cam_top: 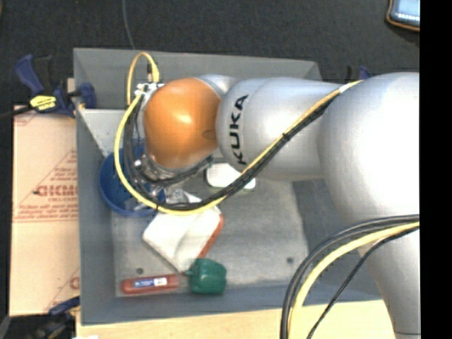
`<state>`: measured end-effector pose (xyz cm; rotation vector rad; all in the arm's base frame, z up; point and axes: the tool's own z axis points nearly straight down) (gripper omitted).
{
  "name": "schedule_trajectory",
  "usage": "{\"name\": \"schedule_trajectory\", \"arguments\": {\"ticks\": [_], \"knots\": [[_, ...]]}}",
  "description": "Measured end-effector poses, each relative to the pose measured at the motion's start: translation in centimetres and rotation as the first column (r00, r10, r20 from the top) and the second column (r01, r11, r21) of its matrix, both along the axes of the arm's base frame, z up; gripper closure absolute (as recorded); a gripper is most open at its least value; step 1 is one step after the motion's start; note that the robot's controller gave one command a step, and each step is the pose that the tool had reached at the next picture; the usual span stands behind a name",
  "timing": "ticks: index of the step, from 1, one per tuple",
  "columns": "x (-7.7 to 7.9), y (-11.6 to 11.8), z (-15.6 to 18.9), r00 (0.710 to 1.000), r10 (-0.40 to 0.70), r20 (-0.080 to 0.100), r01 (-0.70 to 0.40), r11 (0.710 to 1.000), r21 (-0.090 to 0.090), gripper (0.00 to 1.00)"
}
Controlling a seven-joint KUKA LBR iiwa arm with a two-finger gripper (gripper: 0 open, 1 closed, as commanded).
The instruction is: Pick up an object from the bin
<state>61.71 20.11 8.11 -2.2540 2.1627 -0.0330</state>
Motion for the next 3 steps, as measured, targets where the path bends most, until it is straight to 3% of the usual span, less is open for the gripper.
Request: {"name": "schedule_trajectory", "arguments": {"ticks": [1,3], "knots": [[0.0,0.0,0.0,1.0,-0.001,0.0,0.001,1.0,0.0,1.0],[-0.2,0.3,6.0,1.0,-0.002,0.001,0.002,1.0,0.008,1.0]]}}
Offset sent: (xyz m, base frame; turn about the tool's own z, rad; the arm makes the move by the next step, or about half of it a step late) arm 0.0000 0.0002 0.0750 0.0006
